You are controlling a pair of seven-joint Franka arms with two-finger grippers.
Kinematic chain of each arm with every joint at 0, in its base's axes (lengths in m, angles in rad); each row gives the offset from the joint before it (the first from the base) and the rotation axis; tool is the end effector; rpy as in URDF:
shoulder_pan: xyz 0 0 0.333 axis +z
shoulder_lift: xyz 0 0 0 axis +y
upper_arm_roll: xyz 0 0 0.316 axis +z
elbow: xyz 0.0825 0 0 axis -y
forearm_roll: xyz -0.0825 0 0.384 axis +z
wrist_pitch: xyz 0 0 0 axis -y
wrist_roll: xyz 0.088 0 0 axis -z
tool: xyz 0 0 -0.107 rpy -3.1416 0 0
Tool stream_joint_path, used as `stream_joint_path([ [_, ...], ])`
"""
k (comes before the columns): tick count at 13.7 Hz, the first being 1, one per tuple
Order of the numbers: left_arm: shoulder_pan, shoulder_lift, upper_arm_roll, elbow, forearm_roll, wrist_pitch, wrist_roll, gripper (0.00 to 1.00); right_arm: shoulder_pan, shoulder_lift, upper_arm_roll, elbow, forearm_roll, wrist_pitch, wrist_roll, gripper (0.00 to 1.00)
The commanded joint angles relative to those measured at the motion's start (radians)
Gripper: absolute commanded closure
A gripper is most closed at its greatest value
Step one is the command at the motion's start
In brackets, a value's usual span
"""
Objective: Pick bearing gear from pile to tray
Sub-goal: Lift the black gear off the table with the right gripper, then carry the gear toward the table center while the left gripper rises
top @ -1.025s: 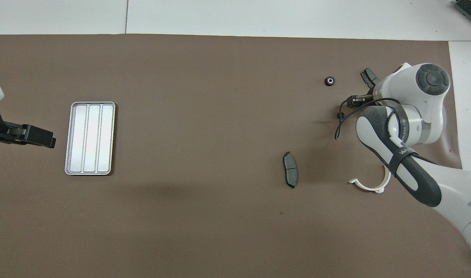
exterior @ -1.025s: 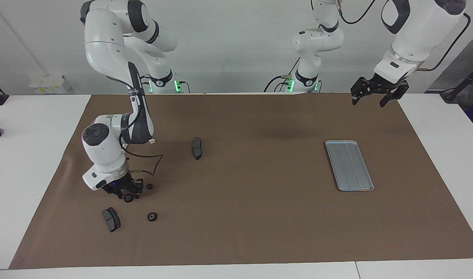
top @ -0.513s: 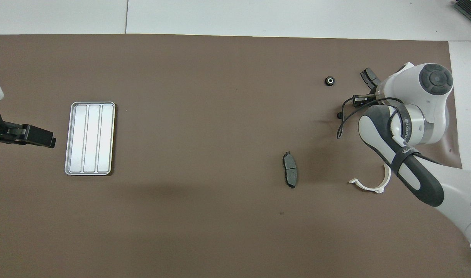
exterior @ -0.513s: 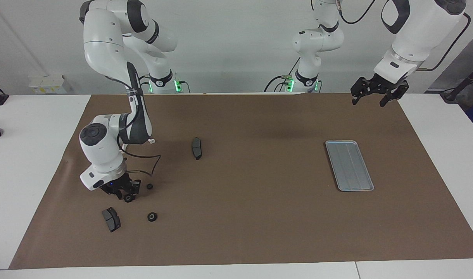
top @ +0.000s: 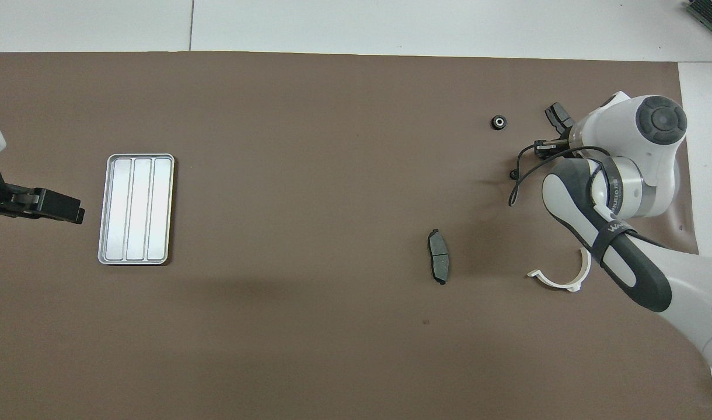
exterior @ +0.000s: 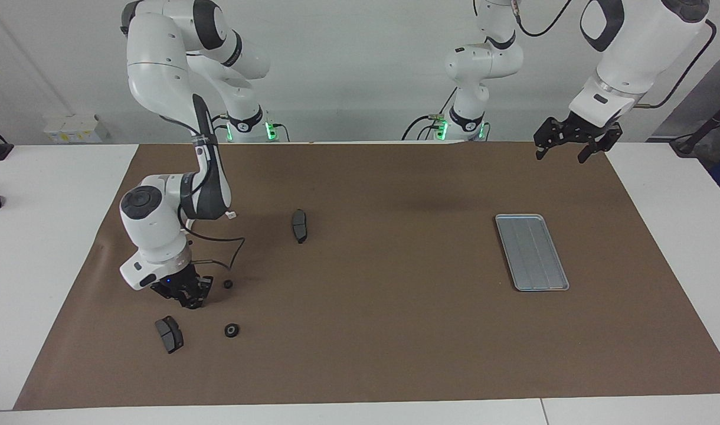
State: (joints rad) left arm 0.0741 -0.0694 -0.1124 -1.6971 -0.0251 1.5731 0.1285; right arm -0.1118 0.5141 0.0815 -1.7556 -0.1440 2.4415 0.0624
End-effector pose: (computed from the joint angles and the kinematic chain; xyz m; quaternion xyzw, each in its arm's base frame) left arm 0.5300 -0.0249 0.6026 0.9962 -0.0827 -0.0271 0.0099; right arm 0.6788 -0.0264 0.2943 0.9957 -0.0023 0.0876 0.0301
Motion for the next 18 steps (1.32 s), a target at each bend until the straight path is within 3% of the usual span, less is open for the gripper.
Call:
stream_joint_path([
  [1, 0.018, -0.032, -0.013, -0.035, 0.013, 0.002, 0.016, 0.00, -0.006, 0.003, 0.007, 0.002, -0.014, 0.022, 0.007, 0.81],
  [6, 0.004, -0.030, -0.016, -0.036, 0.013, 0.056, -0.088, 0.00, 0.009, -0.020, 0.017, 0.054, 0.000, -0.047, 0.007, 0.95],
  [9, -0.002, -0.030, -0.020, -0.042, 0.013, 0.093, -0.167, 0.00, 0.012, -0.037, 0.105, 0.131, 0.004, -0.130, 0.066, 0.96],
  [18, 0.009, -0.030, -0.018, -0.041, 0.011, 0.081, -0.182, 0.00, 0.323, -0.028, 0.113, 0.186, -0.028, -0.085, 0.232, 1.00],
])
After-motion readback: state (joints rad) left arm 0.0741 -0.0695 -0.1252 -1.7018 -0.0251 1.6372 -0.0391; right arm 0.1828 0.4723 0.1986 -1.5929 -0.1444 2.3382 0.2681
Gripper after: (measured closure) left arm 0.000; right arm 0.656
